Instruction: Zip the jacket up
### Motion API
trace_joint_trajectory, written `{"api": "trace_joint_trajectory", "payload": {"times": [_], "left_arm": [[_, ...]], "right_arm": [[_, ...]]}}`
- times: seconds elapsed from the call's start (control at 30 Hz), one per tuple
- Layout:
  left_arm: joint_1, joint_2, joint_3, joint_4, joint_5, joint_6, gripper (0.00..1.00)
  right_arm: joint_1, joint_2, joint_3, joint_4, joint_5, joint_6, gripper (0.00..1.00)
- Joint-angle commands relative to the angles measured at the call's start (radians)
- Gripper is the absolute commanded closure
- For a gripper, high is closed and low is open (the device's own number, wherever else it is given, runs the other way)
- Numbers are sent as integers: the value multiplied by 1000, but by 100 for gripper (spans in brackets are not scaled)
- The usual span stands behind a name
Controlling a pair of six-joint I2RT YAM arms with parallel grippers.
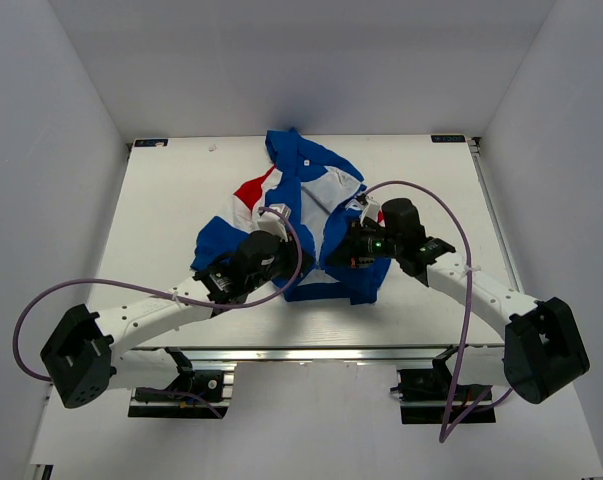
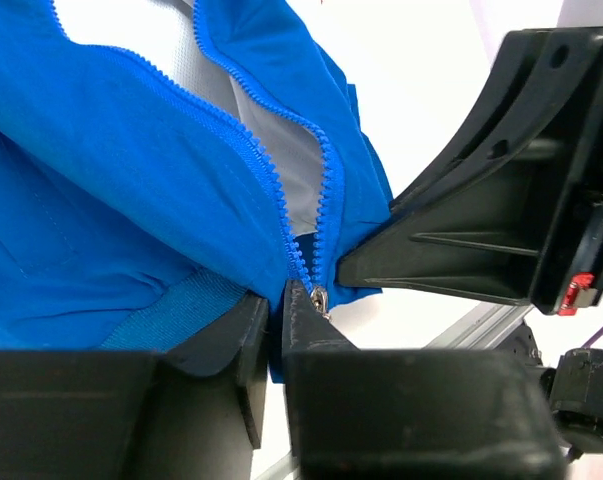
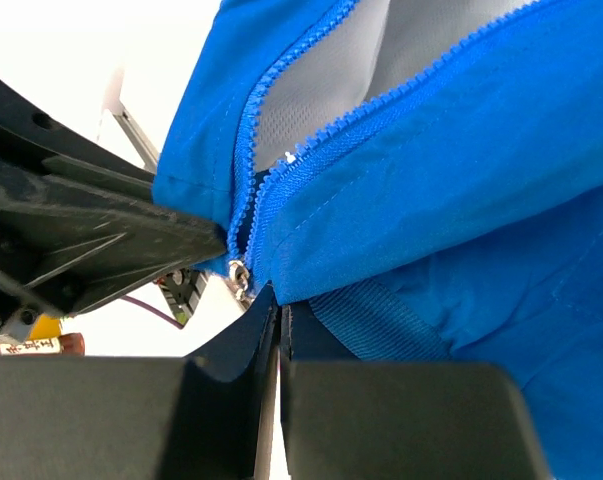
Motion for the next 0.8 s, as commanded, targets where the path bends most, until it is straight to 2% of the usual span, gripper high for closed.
{"api": "trace_joint_trajectory", "payload": {"times": [0.0,0.13,0.37,0.77], "left_arm": [[-8,-32,23,-1,-6,-13,76],[-10,-56,-2,20,2,-25,68],[-8,-64,-14,39,16,-21,63],[-8,-15,8,36,59,-15,65]], "right_arm": [[6,-14,-10,32,17,1,100],[6,-5,-13,35,22,18,100],[4,0,-13,51,10,43,100],[7,-11,-8,69,17,63,100]]}}
